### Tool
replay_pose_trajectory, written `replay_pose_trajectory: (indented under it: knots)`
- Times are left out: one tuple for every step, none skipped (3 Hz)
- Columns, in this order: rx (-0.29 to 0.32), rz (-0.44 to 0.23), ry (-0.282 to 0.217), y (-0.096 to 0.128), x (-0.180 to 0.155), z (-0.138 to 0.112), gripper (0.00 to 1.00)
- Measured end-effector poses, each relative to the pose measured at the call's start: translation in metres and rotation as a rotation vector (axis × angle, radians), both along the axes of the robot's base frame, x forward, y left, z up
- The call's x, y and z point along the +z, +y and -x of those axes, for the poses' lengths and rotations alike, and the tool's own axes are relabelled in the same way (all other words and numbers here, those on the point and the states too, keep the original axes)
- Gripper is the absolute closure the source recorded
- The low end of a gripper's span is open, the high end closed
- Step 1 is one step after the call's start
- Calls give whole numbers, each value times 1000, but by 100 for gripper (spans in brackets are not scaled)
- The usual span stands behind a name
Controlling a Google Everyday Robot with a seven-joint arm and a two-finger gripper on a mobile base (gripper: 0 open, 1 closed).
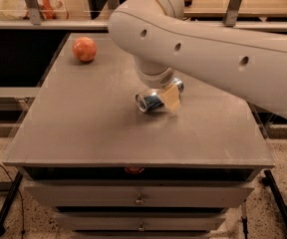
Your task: Knock redbull can over
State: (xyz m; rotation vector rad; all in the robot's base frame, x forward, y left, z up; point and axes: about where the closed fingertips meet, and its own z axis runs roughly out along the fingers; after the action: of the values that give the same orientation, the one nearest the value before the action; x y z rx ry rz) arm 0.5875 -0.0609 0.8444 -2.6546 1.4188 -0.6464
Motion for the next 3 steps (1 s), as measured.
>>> replay_pose_trajectory:
  knots:
    - [-29,-45,66,-7,-1,-2,0]
    - [-70,-124,139,-11,7,-6,0]
    - [-105,-178,168,-19,21,-11,0]
